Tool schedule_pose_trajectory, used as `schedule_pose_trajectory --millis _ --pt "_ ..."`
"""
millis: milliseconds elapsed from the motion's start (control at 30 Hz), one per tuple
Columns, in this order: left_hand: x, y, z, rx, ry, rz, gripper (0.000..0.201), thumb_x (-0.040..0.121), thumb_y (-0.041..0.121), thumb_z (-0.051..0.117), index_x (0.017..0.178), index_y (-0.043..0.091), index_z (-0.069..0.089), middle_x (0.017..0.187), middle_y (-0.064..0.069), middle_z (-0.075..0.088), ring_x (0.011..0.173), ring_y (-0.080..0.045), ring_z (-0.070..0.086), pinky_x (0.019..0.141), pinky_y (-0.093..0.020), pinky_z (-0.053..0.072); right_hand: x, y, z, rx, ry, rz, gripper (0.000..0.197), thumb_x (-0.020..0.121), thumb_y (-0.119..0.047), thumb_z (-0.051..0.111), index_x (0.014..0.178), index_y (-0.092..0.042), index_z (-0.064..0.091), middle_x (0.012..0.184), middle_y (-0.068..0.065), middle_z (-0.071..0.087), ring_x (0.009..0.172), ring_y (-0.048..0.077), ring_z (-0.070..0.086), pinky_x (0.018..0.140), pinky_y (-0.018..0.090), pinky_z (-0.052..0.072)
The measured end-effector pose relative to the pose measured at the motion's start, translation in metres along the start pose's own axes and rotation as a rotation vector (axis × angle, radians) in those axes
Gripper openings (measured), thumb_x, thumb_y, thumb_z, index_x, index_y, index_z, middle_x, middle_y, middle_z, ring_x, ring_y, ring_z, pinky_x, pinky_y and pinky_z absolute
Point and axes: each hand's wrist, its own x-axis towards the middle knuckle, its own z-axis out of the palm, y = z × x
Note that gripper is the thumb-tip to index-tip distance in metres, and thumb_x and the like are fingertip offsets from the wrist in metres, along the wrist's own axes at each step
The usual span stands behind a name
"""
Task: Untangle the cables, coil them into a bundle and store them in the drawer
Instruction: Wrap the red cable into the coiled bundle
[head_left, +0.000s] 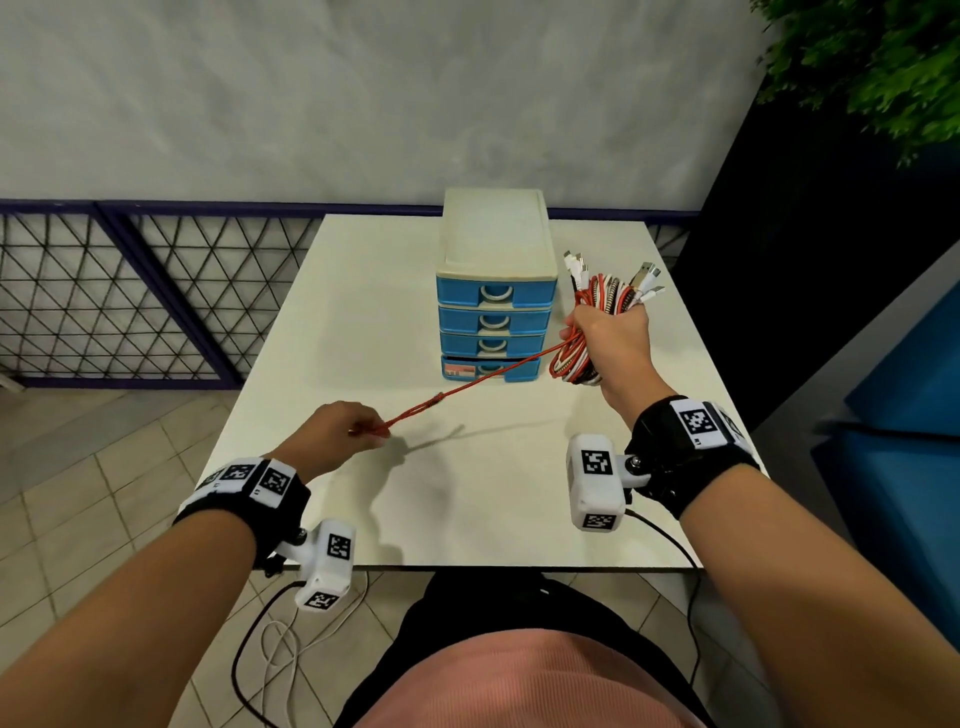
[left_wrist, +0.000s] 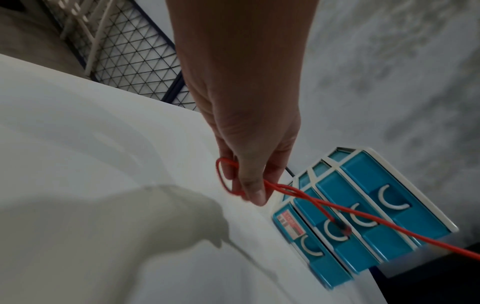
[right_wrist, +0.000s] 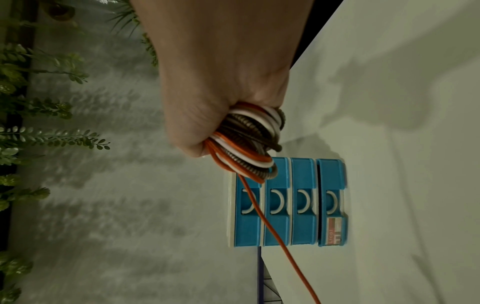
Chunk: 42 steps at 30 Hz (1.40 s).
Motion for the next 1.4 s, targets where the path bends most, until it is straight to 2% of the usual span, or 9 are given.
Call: schedule_pose_trajectory --millis 133,333,633,767,867,1067,1233,1333,1400 --pt "0.001 -0.010 0.002 -0.164 -0.055 -0.113 0.015 0.090 0.010 0.060 0.100 0.016 0.069 0.084 0.004 0.074 0.075 0.005 0.067 0.078 -0.008 0.046 0.002 0.001 -0.001 0.007 0.002 0.000 0.041 0.071 -0.002 0.060 0.112 0.000 0.055 0.075 0.011 0.063 0.054 0.017 0.064 0.051 0.029 0.054" --pt "-0.005 -0.011 0.000 -0.548 -0.011 -0.235 0.008 0.089 0.001 0.059 0.084 -0.002 0.066 0.074 -0.018 0.064 0.053 -0.012 0.065 0.060 -0.020 0.058 0.007 0.004 -0.005 0.004 0.038 0.014 0.039 0.076 -0.006 0.060 0.114 0.000 0.054 0.071 0.008 0.066 0.059 0.017 0.066 0.054 0.029 0.055" --pt "-0.010 -0.013 -0.010 -1.240 0.358 -0.405 0.014 0.093 0.000 0.051 0.084 0.007 0.060 0.080 -0.001 0.057 0.057 -0.012 0.048 0.082 -0.030 0.053 0.012 0.006 -0.008 0.016 0.064 0.017 0.034 0.076 -0.003 0.059 0.109 0.002 0.057 0.066 0.005 0.064 0.059 0.016 0.066 0.058 0.032 0.057" --pt "0.006 0.008 -0.011 -1.471 0.495 -0.469 0.013 0.094 0.011 0.051 0.083 0.016 0.053 0.047 0.008 0.039 0.032 -0.006 0.026 0.036 -0.014 0.034 0.008 0.010 -0.001 0.014 0.042 0.044 0.043 0.073 -0.008 0.062 0.115 -0.001 0.054 0.072 0.007 0.066 0.063 0.019 0.068 0.062 0.034 0.059" --pt "0.008 0.014 -0.008 -1.216 0.529 -0.413 0.022 0.090 0.028 0.060 0.074 0.020 0.049 0.035 0.013 0.030 0.029 -0.005 0.025 0.035 -0.015 0.024 0.007 0.009 0.000 0.022 0.041 0.049 0.041 0.075 -0.007 0.062 0.115 -0.003 0.053 0.076 0.010 0.066 0.062 0.019 0.067 0.058 0.032 0.057" --pt "-0.010 -0.010 -0.002 0.321 0.359 -0.186 0.019 0.090 0.041 0.053 0.086 0.022 0.053 0.058 0.002 0.053 0.065 -0.025 0.055 0.058 -0.030 0.041 0.011 -0.003 -0.010 -0.001 0.090 0.033 0.038 0.073 -0.003 0.059 0.111 0.000 0.055 0.070 0.009 0.065 0.052 0.018 0.064 0.053 0.037 0.057" --pt "-0.014 -0.014 0.002 0.414 0.233 -0.092 0.011 0.090 0.036 0.053 0.096 0.027 0.054 0.068 0.009 0.054 0.075 -0.021 0.059 0.060 -0.029 0.042 0.009 -0.003 -0.010 0.010 0.065 0.028 0.035 0.076 -0.002 0.057 0.111 0.003 0.057 0.065 0.006 0.065 0.049 0.014 0.063 0.052 0.035 0.056" --pt "-0.006 -0.008 0.006 0.379 0.012 -0.035 0.049 0.082 0.018 0.057 0.128 0.030 0.045 0.113 0.004 0.055 0.113 -0.020 0.053 0.094 -0.037 0.039 0.003 -0.001 -0.004 0.032 0.007 0.037 0.037 0.074 -0.002 0.058 0.110 0.003 0.058 0.073 0.011 0.065 0.053 0.016 0.065 0.052 0.031 0.056" --pt "0.000 0.006 0.005 0.406 -0.175 -0.043 0.074 0.080 0.009 0.052 0.146 0.027 0.023 0.148 0.000 0.033 0.141 -0.018 0.025 0.115 -0.044 0.014 0.001 0.000 -0.001 0.031 -0.049 0.029 0.032 0.076 -0.002 0.059 0.108 0.002 0.059 0.074 0.011 0.066 0.058 0.019 0.066 0.058 0.032 0.056"
